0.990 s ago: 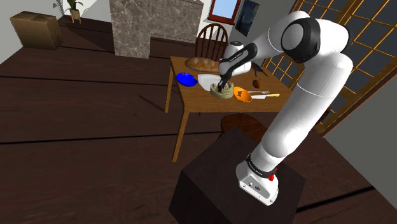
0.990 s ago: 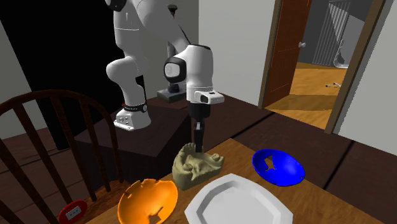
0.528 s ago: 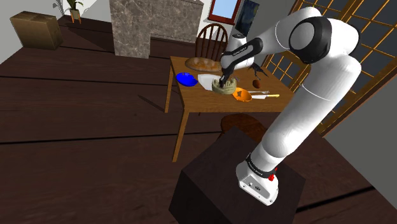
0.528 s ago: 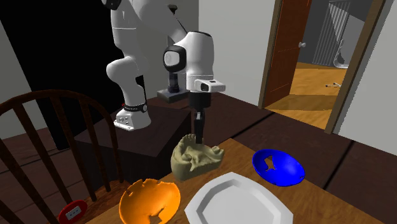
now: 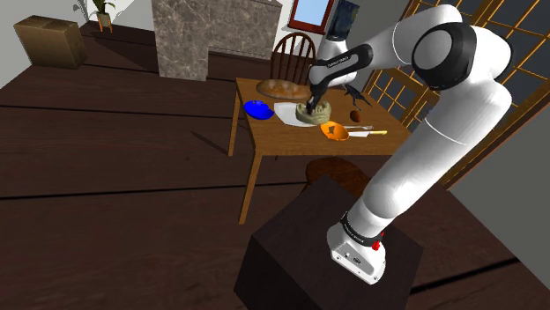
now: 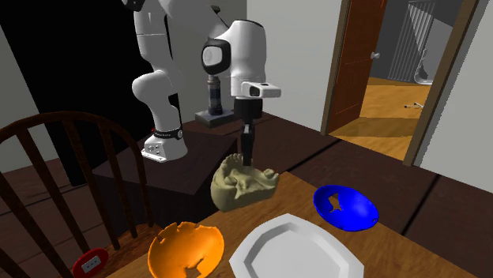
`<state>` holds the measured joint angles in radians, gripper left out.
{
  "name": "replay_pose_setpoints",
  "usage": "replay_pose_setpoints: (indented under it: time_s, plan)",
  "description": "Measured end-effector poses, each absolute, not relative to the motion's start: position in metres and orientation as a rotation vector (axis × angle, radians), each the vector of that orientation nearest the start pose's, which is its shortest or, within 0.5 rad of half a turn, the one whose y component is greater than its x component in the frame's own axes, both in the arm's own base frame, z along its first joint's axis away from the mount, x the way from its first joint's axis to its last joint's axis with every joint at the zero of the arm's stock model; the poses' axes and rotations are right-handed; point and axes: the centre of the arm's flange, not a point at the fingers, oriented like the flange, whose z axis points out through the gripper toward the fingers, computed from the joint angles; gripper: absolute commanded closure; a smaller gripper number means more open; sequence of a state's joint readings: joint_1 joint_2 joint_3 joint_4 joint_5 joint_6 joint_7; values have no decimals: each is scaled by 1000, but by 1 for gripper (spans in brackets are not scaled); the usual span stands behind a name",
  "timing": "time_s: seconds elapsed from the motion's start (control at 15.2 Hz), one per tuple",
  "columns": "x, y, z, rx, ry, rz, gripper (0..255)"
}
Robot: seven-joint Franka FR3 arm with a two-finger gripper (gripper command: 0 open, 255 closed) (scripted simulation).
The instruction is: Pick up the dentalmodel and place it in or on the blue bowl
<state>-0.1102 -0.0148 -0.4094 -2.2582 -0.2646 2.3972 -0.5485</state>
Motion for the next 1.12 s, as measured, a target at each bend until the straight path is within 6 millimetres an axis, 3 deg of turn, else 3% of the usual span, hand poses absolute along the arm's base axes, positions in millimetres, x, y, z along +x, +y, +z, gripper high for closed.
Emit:
replay_pose_setpoints:
  time_s: [0.33,1.12]
  plan:
    - [507,-252,389,-3362,-354,-60,255]
    - [658,-192,407,-3362,-354,-59,255]
